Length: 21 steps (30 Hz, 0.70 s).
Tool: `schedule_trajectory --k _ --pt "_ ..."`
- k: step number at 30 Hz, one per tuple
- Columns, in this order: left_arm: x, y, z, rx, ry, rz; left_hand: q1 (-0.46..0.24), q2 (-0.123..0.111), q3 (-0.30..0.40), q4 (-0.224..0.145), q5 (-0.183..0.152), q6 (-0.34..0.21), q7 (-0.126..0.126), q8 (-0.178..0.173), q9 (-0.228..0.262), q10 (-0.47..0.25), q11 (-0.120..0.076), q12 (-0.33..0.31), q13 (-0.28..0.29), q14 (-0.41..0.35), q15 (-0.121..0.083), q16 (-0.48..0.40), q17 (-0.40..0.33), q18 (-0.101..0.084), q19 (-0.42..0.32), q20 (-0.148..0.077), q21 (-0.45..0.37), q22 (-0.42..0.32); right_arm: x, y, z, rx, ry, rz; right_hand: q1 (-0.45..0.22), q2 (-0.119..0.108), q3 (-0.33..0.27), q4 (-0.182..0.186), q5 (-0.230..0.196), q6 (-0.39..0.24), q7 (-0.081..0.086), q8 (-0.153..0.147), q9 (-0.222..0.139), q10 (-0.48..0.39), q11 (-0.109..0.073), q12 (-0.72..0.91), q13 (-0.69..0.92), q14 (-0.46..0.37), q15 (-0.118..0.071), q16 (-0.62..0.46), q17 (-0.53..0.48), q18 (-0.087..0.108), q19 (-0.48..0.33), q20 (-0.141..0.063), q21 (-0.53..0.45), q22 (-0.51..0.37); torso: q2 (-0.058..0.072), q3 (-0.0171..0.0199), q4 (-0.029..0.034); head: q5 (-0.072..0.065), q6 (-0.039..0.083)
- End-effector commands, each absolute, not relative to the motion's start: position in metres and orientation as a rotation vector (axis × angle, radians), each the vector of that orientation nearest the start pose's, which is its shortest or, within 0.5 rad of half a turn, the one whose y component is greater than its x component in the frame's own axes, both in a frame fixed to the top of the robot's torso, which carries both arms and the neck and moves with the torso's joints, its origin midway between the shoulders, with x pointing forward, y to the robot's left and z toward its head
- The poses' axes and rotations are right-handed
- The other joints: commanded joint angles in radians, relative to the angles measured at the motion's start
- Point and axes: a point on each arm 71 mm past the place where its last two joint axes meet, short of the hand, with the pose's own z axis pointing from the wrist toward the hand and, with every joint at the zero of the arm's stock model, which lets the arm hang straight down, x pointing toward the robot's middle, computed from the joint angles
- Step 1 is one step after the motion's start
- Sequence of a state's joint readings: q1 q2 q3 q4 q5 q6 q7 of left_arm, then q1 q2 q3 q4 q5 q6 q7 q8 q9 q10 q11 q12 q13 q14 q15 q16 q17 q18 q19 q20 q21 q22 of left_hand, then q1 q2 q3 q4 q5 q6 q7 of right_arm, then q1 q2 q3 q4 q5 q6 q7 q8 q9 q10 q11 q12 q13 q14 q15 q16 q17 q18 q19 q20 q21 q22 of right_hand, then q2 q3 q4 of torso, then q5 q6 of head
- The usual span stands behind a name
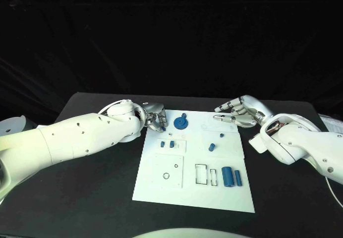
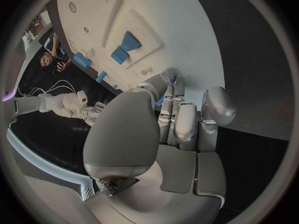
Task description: Assemble the parts on the task board
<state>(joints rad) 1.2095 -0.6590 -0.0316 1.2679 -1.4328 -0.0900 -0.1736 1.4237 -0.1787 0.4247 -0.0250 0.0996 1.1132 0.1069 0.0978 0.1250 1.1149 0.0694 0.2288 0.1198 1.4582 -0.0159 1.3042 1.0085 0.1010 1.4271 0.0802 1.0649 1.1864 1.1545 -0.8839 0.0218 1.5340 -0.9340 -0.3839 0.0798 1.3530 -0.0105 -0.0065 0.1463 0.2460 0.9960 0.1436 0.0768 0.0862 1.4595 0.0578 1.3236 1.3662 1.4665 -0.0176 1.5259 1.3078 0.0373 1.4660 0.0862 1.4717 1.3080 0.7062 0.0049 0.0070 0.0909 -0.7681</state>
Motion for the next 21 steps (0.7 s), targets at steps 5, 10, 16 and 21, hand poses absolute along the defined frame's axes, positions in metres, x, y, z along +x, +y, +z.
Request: schedule_trajectory --k 5,10,16,21 --pt "0.5294 0.1826 -0.2166 0.169 1.963 -0.460 -0.001 0.015 0.000 -0.005 -0.001 0.010 0.004 0.009 -0.002 -0.002 -0.005 0.016 0.004 -0.009 -0.003 0.005 0.004 0.005 0.002 0.002 0.007 0.007 0.4839 -0.2181 -0.1783 0.316 1.635 1.008 0.001 0.005 -0.003 -0.005 0.002 0.008 -0.003 -0.001 0.002 0.004 -0.006 -0.001 0.050 0.088 -0.005 -0.002 0.192 0.006 0.015 -0.005 -0.006 0.067 0.001 0.0003 -0.0002 0.000 -0.001" --pt "0.5292 0.1837 -0.2188 0.174 1.990 -0.435 -0.001 0.020 0.002 -0.005 -0.001 0.012 0.010 0.009 -0.003 -0.003 -0.005 0.017 0.004 -0.008 -0.003 0.007 0.006 0.004 0.003 0.001 0.011 0.010 0.4839 -0.2180 -0.1783 0.316 1.636 1.008 0.001 0.006 -0.003 -0.005 0.003 0.008 -0.003 -0.001 0.002 0.004 -0.006 -0.001 0.050 0.088 -0.005 -0.002 0.192 0.006 0.016 -0.005 -0.005 0.067 0.000 0.0002 0.0000 0.000 -0.002" --pt "0.5285 0.1830 -0.2208 0.188 2.015 -0.409 -0.002 0.025 0.006 -0.003 0.000 0.017 0.013 0.010 -0.004 0.000 -0.005 0.019 0.003 -0.007 -0.003 0.009 0.009 0.003 0.005 0.001 0.014 0.014 0.4840 -0.2176 -0.1783 0.316 1.636 1.009 0.000 0.006 -0.003 -0.004 0.003 0.008 -0.003 -0.001 0.002 0.004 -0.006 0.000 0.050 0.088 -0.005 -0.001 0.192 0.006 0.016 -0.005 -0.005 0.067 0.000 -0.0002 -0.0046 -0.001 -0.004" --pt "0.5278 0.1822 -0.2226 0.198 2.034 -0.383 0.002 0.029 0.015 -0.006 0.001 0.012 0.021 0.004 -0.008 0.005 -0.002 0.019 0.001 -0.004 -0.002 0.013 0.014 0.001 0.008 0.001 0.022 0.020 0.4839 -0.2181 -0.1783 0.316 1.636 1.008 0.000 0.006 -0.003 -0.004 0.003 0.008 -0.003 -0.001 0.002 0.004 -0.006 -0.001 0.050 0.088 -0.005 -0.002 0.192 0.006 0.016 -0.005 -0.005 0.068 0.000 0.0010 -0.0012 -0.004 -0.003"
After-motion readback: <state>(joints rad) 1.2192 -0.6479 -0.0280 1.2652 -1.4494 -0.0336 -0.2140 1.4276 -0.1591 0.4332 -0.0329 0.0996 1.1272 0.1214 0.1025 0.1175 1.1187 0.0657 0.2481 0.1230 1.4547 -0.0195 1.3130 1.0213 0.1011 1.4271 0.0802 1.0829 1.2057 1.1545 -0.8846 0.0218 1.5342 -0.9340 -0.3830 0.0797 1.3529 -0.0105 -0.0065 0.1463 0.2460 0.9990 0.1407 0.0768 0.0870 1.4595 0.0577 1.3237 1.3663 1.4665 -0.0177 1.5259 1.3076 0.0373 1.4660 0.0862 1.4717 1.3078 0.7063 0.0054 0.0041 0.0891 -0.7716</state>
